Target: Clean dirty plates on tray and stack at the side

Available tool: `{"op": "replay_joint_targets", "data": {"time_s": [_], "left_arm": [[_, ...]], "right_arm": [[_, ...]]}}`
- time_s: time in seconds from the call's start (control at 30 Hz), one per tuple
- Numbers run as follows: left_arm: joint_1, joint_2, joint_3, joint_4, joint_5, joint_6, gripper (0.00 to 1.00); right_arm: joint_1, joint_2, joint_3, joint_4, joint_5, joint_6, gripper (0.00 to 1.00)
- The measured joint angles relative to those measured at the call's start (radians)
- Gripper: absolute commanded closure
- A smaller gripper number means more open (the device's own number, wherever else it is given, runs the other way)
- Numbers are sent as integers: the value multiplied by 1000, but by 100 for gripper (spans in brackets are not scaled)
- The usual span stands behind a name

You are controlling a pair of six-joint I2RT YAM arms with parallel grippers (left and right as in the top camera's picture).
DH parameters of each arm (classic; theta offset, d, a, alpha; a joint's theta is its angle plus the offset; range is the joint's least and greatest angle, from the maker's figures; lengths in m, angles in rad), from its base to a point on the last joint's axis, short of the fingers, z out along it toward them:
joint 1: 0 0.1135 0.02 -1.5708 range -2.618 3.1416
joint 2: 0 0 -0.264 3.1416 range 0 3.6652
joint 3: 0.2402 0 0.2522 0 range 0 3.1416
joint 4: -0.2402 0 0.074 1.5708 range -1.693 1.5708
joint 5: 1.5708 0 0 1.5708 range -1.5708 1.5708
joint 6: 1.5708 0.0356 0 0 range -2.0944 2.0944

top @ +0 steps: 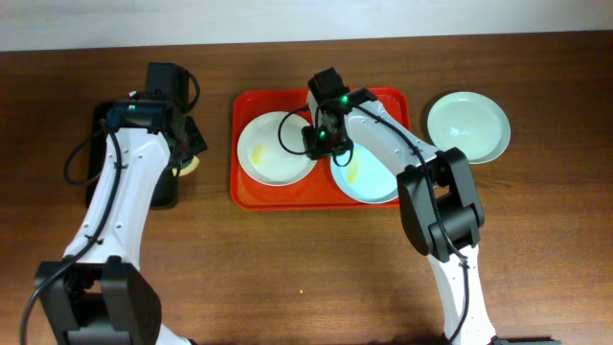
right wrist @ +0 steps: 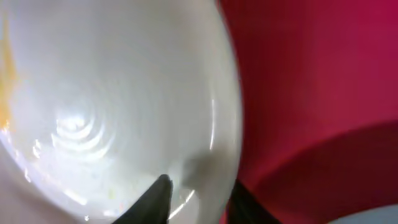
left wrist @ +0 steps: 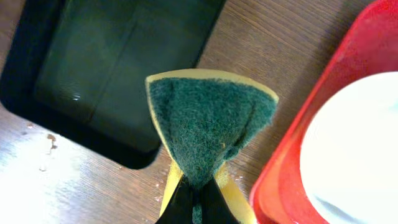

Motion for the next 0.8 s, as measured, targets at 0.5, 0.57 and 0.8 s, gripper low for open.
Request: {"op": "replay_joint_targets", "data": {"time_s": [0.5, 0.57, 0.8], "left_arm": [[-190, 311, -5, 275, 385, 135, 100], [-203, 335, -5, 285, 390, 119, 100], [-223, 388, 26, 225, 257, 97, 100]], "right_arm": [[8, 0, -5, 1, -8, 44, 96], [8, 0, -5, 1, -8, 45, 96], [9, 0, -5, 1, -8, 48, 96]]}}
